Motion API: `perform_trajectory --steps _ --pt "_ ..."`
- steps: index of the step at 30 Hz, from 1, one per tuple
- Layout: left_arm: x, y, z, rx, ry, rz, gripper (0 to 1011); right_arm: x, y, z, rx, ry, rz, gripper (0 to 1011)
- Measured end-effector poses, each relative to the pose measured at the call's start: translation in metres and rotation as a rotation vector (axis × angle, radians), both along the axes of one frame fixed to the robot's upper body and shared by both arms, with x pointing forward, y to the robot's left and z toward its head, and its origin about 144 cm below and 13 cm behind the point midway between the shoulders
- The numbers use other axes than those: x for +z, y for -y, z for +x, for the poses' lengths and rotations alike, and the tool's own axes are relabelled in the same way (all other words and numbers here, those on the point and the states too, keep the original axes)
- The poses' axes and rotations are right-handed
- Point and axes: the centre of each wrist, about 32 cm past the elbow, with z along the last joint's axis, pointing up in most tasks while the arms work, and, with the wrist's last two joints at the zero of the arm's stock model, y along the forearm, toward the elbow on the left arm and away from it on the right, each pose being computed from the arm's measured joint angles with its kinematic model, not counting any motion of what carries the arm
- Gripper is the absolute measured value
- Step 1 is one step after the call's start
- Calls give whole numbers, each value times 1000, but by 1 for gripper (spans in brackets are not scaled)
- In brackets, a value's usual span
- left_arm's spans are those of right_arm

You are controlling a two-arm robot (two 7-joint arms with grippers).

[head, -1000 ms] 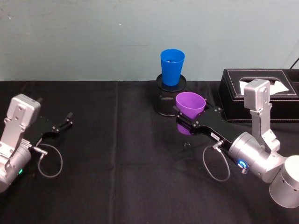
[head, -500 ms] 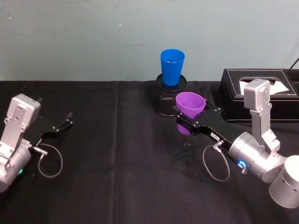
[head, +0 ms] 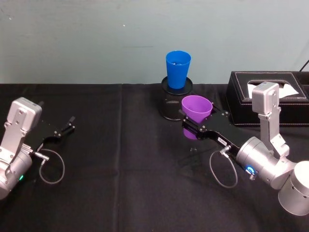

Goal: Pick up one cup with a gripper and tap it against the other cup.

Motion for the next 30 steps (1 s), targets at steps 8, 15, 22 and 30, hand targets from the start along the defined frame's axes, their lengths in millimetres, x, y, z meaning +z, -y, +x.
perform_trajectory --steps 8,15,22,30 --pt "0 0 0 0 0 0 1000 0 0 0 0 0 0 729" --pt "0 0 0 0 0 0 1000 0 0 0 0 0 0 729" --pt "0 0 0 0 0 0 1000 0 0 0 0 0 0 729" --pt "0 0 0 0 0 0 1000 0 0 0 0 0 0 729"
